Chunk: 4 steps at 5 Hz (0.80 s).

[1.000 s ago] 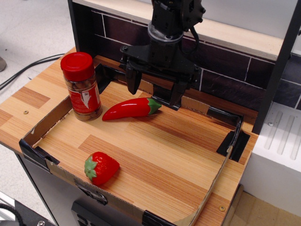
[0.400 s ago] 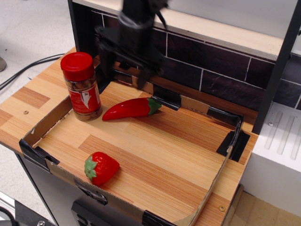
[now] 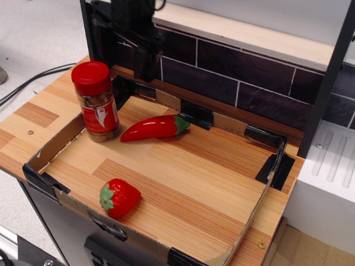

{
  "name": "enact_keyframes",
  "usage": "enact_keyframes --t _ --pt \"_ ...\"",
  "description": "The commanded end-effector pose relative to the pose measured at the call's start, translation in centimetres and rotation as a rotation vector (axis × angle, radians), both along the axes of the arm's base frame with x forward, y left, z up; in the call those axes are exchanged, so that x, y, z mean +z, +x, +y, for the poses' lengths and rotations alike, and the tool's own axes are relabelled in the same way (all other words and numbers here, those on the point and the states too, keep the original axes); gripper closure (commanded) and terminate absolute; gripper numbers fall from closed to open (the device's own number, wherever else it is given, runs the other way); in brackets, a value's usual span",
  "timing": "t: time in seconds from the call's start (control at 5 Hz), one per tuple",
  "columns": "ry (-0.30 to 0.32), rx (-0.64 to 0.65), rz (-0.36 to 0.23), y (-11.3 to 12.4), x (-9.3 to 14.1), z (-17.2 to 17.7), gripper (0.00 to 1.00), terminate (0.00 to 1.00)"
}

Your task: Topple basil bottle

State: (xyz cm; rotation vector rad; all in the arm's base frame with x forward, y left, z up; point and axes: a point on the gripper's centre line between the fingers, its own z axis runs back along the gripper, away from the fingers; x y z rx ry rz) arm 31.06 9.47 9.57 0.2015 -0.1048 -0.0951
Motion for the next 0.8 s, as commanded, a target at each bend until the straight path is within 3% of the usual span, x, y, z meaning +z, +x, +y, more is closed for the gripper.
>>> enact_keyframes --t 0.0,0.4,0.6 --pt "-0.068 -0.07 -0.011 0.1 1.1 1.9 0.0 0.0" --pt "-0.14 -0.001 -0.022 -1.6 1.0 1.1 0.0 0.0" --pt "-0.115 0.03 -0.02 -2.7 0.8 0.5 0.0 0.0"
